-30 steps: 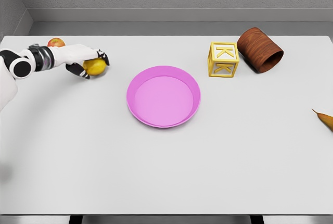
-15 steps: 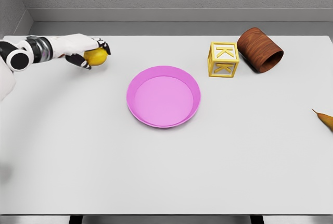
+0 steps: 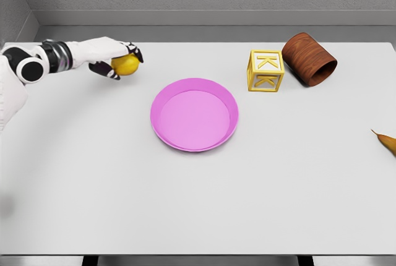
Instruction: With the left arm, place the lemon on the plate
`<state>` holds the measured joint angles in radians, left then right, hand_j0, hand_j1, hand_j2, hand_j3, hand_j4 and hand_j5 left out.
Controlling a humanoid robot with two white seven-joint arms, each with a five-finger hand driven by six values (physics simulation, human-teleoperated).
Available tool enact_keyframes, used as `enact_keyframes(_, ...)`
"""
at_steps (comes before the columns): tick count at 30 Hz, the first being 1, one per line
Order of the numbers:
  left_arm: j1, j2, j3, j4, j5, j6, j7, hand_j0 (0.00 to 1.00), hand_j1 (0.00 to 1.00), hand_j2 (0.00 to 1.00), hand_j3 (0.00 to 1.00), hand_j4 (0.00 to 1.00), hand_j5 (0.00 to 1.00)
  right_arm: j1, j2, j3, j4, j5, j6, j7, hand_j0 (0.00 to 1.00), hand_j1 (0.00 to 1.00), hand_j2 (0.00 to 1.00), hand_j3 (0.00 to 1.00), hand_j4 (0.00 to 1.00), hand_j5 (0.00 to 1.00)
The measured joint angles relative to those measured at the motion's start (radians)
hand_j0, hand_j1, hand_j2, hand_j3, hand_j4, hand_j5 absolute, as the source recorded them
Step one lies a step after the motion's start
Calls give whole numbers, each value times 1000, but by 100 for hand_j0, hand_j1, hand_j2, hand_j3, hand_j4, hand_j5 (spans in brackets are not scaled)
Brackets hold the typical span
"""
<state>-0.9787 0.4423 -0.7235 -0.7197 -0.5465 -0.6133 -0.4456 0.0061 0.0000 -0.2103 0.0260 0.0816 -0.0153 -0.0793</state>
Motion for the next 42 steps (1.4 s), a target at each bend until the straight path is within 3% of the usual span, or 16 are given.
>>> enact_keyframes(28,31,-116,-49,-132,14,0,-36,46,46,46,46,46,46,0,0,0,0,0,0,0,100,100,100,100,100,100)
enact_keyframes(42,20,-160,-162,-212,22,0,-35,46,46,46,46,46,46,0,0,0,0,0,0,0,100,100,100,100,100,100)
